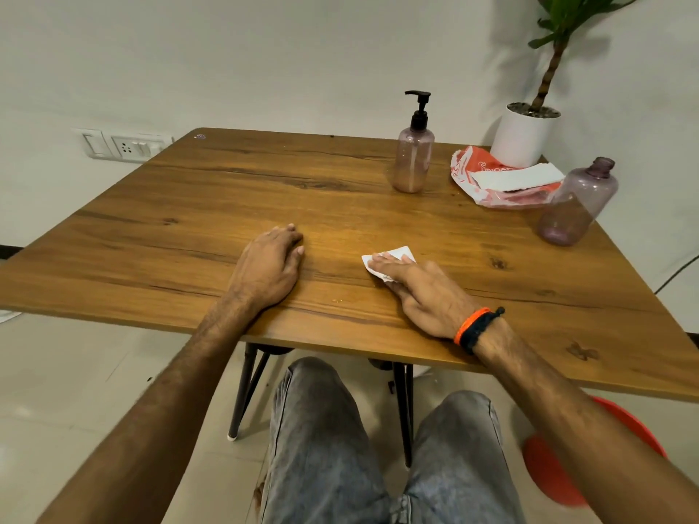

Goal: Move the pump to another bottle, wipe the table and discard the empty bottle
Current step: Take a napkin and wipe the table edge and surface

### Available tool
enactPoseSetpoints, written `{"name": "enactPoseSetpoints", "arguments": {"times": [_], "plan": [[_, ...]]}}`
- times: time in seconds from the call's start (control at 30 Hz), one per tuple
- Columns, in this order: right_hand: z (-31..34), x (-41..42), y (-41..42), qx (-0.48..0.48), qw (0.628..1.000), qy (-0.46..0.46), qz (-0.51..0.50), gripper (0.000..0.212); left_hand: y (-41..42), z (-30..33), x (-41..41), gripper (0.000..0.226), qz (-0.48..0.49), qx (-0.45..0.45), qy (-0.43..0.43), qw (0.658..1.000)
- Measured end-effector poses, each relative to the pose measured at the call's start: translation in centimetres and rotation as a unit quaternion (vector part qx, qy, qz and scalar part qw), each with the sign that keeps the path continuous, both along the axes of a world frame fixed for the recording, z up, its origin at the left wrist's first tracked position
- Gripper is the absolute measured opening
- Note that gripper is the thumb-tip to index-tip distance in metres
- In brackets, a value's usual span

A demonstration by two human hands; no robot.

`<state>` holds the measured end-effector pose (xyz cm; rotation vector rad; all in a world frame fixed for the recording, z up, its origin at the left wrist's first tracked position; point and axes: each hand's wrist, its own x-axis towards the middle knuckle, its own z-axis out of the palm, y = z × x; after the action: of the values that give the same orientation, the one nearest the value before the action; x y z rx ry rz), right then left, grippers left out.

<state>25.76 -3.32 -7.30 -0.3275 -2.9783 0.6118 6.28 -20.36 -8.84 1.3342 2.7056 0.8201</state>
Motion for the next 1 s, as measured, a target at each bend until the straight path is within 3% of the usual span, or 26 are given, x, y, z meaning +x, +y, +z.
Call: {"name": "enactPoseSetpoints", "arguments": {"times": [0.27,0.53,0.77,0.9,1.0], "plan": [[-1.4,0.1,-4.9,0.019,0.997,0.037,-0.061,0.059,-1.6,-0.3,0.8,0.041,-0.008,-0.002,0.003,1.000],[-1.8,-1.2,-9.2,0.053,0.998,0.027,-0.033,0.063,-2.7,-0.2,0.7,0.041,-0.005,-0.006,0.015,1.000],[-2.1,-0.4,-11.3,0.063,0.996,0.045,0.054,0.065,-3.7,-0.1,0.2,0.040,-0.004,0.005,0.011,1.000],[-1.4,0.6,-12.4,0.002,0.988,0.051,0.144,0.059,-4.0,-0.1,0.0,0.039,-0.006,0.013,0.006,1.000],[-0.6,0.9,-12.3,-0.147,0.973,0.021,0.174,0.042,-4.1,0.0,0.0,0.039,-0.009,0.017,0.000,1.000]]}}
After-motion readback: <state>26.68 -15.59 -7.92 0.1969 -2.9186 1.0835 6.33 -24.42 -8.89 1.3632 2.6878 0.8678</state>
